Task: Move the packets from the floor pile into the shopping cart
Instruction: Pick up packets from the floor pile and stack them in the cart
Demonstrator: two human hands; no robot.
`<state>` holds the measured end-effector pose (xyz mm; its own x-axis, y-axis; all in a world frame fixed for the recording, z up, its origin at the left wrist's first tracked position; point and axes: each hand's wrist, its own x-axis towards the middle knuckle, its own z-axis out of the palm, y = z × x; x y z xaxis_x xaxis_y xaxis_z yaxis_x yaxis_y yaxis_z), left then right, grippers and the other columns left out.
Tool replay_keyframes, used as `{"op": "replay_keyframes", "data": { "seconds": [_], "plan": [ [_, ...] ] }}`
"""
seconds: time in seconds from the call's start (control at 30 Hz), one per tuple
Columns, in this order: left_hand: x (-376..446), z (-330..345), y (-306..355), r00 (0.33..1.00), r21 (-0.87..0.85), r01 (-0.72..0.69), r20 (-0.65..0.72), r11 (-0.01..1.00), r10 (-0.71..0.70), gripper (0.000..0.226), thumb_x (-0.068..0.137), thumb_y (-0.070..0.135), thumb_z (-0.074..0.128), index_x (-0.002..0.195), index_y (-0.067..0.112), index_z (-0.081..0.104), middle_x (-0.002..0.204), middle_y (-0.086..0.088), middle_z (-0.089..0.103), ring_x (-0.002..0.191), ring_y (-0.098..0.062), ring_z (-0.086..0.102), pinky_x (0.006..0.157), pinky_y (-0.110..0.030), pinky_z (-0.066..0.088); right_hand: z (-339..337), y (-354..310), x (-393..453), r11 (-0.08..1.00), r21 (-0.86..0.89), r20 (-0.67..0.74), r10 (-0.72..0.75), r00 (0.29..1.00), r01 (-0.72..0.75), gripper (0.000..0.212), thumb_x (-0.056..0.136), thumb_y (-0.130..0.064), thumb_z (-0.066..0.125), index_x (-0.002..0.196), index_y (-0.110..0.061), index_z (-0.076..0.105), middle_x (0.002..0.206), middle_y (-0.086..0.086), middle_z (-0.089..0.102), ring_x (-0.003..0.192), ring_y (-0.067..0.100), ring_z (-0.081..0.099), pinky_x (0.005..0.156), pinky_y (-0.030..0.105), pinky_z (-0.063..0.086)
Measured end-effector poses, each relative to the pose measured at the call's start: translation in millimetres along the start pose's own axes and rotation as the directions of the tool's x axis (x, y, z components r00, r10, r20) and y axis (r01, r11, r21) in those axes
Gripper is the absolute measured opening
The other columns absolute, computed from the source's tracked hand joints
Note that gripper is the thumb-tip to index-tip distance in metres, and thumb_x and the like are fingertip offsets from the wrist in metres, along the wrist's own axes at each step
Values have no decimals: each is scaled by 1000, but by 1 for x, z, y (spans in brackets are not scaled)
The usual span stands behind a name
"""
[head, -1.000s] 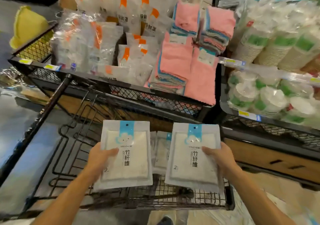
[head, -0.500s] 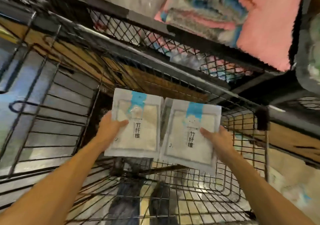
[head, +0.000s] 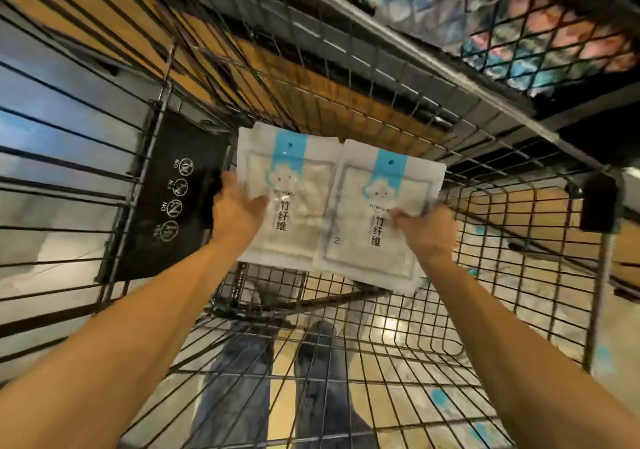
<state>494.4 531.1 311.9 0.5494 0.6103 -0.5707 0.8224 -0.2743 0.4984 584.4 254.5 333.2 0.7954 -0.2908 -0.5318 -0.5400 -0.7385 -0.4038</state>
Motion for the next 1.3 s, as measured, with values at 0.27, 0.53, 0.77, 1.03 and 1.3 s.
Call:
{"op": "replay_keyframes", "data": {
  "seconds": [0.27, 0.53, 0.77, 1.03, 1.3],
  "plan": [
    [4, -3, 11, 865, 692, -360, -2, 625, 501, 80, 79, 34, 81, 142, 17, 35, 130, -15, 44, 118, -34, 45, 97, -48, 41, 5, -15, -7, 942, -330, -168, -114, 979, 53, 81, 72, -41, 91, 128, -7, 44, 128, 15, 58, 122, 36, 55, 98, 53, 50],
    [-25, -50, 52, 811, 810, -411, 115, 419, 573, 69, 93, 62, 44, 150, 22, 41, 152, -13, 43, 136, -31, 41, 108, -49, 28, -45, -30, -49, 724, -595, 30, -413, 910, 349, 65, 90, -57, 64, 139, -19, 45, 134, 6, 54, 126, 30, 50, 106, 55, 42],
    [-99, -137, 139, 774, 777, -443, 80, 447, 628, 70, 99, 64, 34, 157, 25, 35, 166, -10, 25, 153, -28, 21, 122, -56, 12, -142, -79, -109, 651, -595, 23, -573, 819, 472, 64, 92, -57, 58, 145, -22, 49, 144, 3, 57, 136, 27, 48, 117, 57, 32],
    [-209, -251, 242, 795, 744, -413, 14, 525, 606, 74, 98, 70, 22, 157, 27, 34, 167, -7, 24, 153, -30, 21, 122, -62, 9, -273, -166, -192, 716, -473, -75, -614, 785, 514, 69, 90, -63, 54, 148, -25, 47, 144, 7, 59, 134, 34, 52, 113, 61, 35],
    [-305, -314, 302, 694, 729, -450, -79, 516, 716, 65, 101, 66, 24, 152, 29, 42, 160, -7, 36, 146, -32, 33, 116, -61, 19, -376, -187, -274, 699, -486, -155, -660, 735, 525, 65, 94, -60, 53, 147, -24, 46, 134, 8, 64, 126, 36, 57, 104, 57, 47]
  ]
}}
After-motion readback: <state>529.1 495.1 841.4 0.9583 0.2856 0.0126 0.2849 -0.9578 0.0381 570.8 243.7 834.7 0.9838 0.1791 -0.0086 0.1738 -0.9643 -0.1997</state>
